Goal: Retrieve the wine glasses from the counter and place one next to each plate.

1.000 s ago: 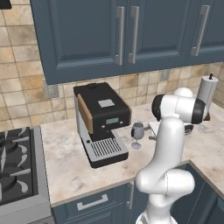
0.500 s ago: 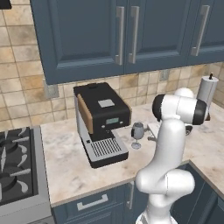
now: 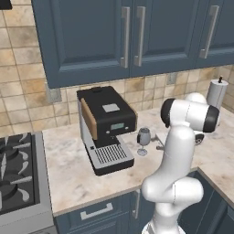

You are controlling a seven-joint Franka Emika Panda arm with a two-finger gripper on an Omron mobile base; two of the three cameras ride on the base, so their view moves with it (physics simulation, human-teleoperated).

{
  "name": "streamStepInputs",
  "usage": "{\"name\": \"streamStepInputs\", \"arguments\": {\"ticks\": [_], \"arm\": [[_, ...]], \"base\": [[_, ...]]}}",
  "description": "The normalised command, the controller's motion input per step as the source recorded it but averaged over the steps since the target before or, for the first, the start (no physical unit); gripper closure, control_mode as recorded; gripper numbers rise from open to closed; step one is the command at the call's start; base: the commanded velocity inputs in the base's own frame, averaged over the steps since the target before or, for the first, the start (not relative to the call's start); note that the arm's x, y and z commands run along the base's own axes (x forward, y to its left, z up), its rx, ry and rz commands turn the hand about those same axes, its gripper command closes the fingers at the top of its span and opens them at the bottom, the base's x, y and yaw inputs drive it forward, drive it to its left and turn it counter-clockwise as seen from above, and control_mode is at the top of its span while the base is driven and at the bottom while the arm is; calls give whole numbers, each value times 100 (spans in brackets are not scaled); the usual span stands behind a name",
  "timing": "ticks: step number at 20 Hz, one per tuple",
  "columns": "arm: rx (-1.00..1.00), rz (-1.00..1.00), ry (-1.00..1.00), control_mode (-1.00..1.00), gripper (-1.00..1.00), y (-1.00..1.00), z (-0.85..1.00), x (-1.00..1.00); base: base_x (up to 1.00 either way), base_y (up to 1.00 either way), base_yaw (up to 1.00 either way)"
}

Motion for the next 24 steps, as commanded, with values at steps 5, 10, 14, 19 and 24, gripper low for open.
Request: {"name": "streamStepInputs", "arguments": {"ticks": [5,10,14,19,24], "arm": [[0,0,1,-100,-100,21,0,-5],[0,-2,6,-100,-100,19,-4,0],[0,-4,17,-100,-100,9,-16,0],[0,-6,15,-100,-100,5,-20,0],[-1,-3,-8,-100,-100,11,-1,21]], "base": [[0,0,0],[0,0,0],[0,0,0],[0,0,0],[0,0,0]]}}
